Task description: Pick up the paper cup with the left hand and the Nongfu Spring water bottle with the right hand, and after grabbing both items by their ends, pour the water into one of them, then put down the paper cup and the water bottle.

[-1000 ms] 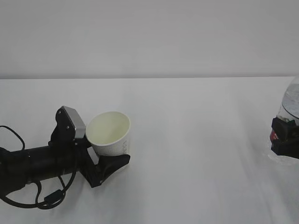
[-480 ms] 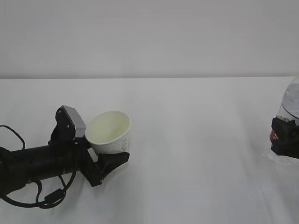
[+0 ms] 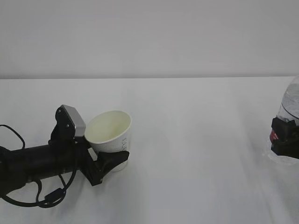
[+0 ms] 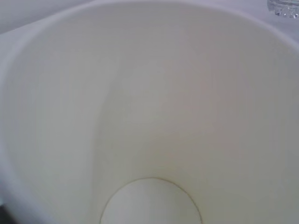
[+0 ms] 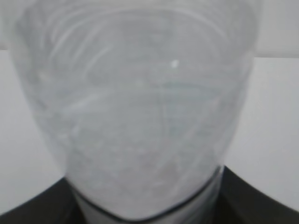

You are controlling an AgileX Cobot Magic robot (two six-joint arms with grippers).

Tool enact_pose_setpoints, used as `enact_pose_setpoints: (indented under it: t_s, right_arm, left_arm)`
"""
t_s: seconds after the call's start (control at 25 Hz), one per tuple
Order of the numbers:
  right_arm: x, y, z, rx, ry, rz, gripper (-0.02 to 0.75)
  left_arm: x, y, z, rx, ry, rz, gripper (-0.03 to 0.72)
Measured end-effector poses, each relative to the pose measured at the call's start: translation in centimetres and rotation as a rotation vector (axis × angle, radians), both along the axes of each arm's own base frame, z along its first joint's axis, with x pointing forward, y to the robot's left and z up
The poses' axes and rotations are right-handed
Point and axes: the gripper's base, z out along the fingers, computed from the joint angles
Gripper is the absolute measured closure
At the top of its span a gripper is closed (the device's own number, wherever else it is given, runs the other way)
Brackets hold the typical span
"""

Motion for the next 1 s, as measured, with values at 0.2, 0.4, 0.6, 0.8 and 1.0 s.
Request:
enact_pose_setpoints:
  t_s: [0.2,0.4,0.6,0.8,1.0]
  right_arm:
    - [0.0,0.0,0.0,0.0,0.0,0.0,0.34]
    - [0.0,0.0,0.0,0.0,0.0,0.0,0.34]
    - [0.0,0.0,0.0,0.0,0.0,0.0,0.34]
    - [0.0,0.0,0.0,0.0,0.0,0.0,0.34]
    - [0.0,0.0,0.0,0.0,0.0,0.0,0.34]
  left_arm:
    - [0.0,0.0,0.2,-0.002,-0.005,0.0,0.134]
    - [-0.2,-0.4,0.2,-0.003,-0.005,-0.011,0.134]
    - [-0.4,-2.1,0.5,-0.014,-0.026,-0.053,0.134]
    - [0.0,-3.7,1.1,-0.043,-0.055,-0.073,0.134]
    - [0.3,-5.0,1.7,-0.087,-0.04,-0.083,0.134]
